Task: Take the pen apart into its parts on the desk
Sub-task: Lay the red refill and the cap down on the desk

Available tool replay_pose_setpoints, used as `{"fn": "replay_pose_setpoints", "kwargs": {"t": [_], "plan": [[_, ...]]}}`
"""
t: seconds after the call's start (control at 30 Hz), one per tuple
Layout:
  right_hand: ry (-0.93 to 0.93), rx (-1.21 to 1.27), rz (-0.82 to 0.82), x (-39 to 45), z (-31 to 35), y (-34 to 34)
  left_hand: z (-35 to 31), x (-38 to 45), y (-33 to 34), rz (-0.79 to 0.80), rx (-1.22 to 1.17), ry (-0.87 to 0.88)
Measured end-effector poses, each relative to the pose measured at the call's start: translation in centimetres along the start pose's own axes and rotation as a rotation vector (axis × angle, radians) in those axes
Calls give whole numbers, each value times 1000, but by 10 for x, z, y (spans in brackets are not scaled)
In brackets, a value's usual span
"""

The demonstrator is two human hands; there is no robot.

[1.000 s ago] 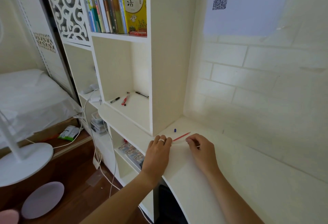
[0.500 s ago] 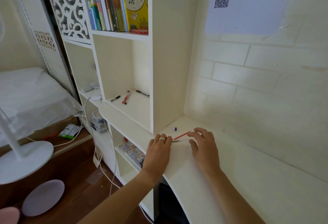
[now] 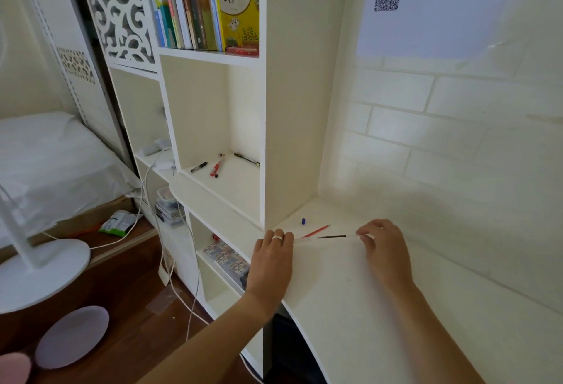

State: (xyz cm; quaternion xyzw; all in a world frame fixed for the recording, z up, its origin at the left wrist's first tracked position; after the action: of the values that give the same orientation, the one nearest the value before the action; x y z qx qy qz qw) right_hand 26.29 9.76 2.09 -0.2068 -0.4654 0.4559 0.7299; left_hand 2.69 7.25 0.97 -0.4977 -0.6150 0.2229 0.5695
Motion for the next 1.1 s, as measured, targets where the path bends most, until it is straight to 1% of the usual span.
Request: {"fn": "replay_pose_setpoints", "kwargs": {"t": [0.1, 0.17, 0.3, 0.43, 0.53, 0.6, 0.73, 0.8, 0.9, 1.0, 1.1], "plan": [[64, 57, -9, 5, -9, 0, 0, 0, -1, -2, -12, 3], [69, 79, 16, 9, -3, 8, -1, 0, 1, 9, -19, 20], [-28, 93, 96, 25, 23, 29, -1, 1, 0, 10, -41, 39], [-127, 66, 138, 45, 42, 43, -1, 1, -1, -4, -58, 48], [-158, 20, 180, 51, 45, 52, 0, 2, 1, 1, -59, 44], [-144, 8, 200, 51, 42, 57, 0, 3, 1, 7, -59, 43], [-130, 5, 214, 46, 37, 61, 1, 5, 0, -14, -72, 38], [-133, 4, 194, 44, 39, 60, 2, 5, 1, -25, -71, 35], [-202, 1, 157, 41, 47, 55, 2, 5, 1, -31, -74, 33], [-310, -3, 248, 32, 57, 58, 1, 4, 0, -35, -68, 24], [-323, -3, 318, 24, 59, 60, 1, 3, -3, -38, -68, 11]]}}
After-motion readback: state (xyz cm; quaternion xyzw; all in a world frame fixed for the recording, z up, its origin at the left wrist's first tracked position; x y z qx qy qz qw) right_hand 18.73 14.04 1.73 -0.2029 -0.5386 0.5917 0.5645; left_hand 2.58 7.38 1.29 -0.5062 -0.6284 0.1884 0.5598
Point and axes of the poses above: each hand's wrist, its own x-axis towards the middle knuckle, its own y-axis out of the palm, z = x × y, the point moved 4 cm from there along x, towards the middle knuckle, and after that the axes turned 3 degrees about -x, right-handed, at the moved point
